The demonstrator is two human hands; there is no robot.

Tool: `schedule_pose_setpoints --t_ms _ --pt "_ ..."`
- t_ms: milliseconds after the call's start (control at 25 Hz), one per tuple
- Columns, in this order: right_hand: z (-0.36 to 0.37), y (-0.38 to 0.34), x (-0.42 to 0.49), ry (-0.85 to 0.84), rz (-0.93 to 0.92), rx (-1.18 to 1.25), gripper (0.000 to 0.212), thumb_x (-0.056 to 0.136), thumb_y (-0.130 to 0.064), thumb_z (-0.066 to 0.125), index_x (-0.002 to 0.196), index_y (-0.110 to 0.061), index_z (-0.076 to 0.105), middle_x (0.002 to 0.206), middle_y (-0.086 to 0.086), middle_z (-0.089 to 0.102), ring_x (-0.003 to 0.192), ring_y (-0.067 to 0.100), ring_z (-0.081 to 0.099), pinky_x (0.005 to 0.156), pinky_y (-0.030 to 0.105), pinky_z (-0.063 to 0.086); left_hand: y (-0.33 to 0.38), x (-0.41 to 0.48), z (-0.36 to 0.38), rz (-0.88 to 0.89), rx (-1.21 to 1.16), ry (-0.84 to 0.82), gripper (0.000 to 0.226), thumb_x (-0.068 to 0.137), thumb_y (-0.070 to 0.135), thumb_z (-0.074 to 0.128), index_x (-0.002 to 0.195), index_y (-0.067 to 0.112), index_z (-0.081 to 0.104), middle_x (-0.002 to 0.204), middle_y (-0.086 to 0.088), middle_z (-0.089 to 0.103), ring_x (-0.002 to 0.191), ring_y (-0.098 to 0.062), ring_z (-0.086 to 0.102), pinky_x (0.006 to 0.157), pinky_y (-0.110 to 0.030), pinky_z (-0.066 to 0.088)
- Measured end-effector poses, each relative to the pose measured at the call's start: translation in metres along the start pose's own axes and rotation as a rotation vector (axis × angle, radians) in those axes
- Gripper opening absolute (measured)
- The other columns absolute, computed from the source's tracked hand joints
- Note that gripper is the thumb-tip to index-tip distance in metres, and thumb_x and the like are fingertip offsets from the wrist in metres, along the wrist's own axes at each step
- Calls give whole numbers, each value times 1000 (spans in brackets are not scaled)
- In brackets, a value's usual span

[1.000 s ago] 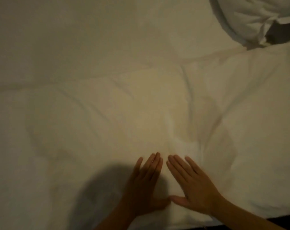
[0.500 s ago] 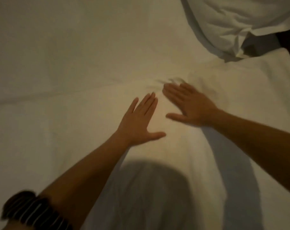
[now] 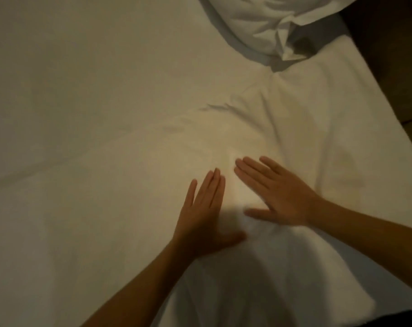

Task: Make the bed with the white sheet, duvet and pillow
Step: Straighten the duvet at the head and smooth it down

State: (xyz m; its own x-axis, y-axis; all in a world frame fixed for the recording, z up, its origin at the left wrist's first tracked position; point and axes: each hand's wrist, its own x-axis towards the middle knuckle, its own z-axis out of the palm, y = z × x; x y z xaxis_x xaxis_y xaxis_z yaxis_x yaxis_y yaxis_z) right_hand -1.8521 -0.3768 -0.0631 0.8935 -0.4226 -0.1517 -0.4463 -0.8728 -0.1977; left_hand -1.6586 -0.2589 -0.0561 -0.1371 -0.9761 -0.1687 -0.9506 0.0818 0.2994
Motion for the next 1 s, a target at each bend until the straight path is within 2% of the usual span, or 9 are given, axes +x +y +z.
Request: schedule_pose_setpoints --t_ms 80,240,360,480,600,720,880,1000 --pt "2 -16 -29 -28 22 27 84 91 -67 33 150 -8 23 157 10 19 146 22 14 117 42 15 19 -30 10 10 -39 -18 113 69 85 43 145 3 27 155 -11 21 145 -21 11 118 -42 3" --pt "9 -50 -93 -51 27 76 85 88 -68 41 147 -8 30 155 9 25 145 21 19 117 40 15 71 -82 34 69 -71 -50 109 71 80 46 144 1 27 153 -14 26 146 -24 15 118 -44 8" --pt "14 -59 -125 -35 32 99 78 90 -63 44 147 -12 31 155 6 27 144 19 22 117 36 14 83 -90 47 139 -87 24 102 75 77 47 141 1 34 151 -14 32 144 -24 23 117 -44 14" --pt "9 -35 -100 25 -54 56 72 93 -57 41 147 -10 33 154 6 29 142 20 27 115 37 19 59 -41 35 194 -97 145 96 80 73 48 140 -1 41 150 -14 34 143 -23 23 116 -42 16" --pt "-3 24 -38 102 0 -40 73 92 -58 34 145 -7 35 151 10 34 139 23 33 113 38 20 30 43 17 160 35 141 101 78 73 45 140 -5 39 151 -18 31 143 -24 22 117 -42 13" --pt "-30 103 13 99 58 -184 79 92 -64 24 150 -9 22 155 11 23 144 23 19 117 39 11 21 125 -5 128 120 85 111 74 79 40 146 -4 25 155 -17 20 146 -24 13 118 -42 7" --pt "-51 160 34 22 90 -260 99 83 -80 24 152 -9 12 159 9 9 147 19 3 119 36 1 34 196 -20 94 166 -69 123 71 85 37 150 2 -6 159 -12 -10 146 -19 -12 118 -40 -8" --pt "-47 169 20 -1 90 -192 104 79 -82 23 152 -10 6 159 8 3 147 18 -2 119 34 -4 49 201 -13 83 205 -40 123 69 87 29 149 1 -9 158 -14 -10 146 -22 -13 118 -42 -9"
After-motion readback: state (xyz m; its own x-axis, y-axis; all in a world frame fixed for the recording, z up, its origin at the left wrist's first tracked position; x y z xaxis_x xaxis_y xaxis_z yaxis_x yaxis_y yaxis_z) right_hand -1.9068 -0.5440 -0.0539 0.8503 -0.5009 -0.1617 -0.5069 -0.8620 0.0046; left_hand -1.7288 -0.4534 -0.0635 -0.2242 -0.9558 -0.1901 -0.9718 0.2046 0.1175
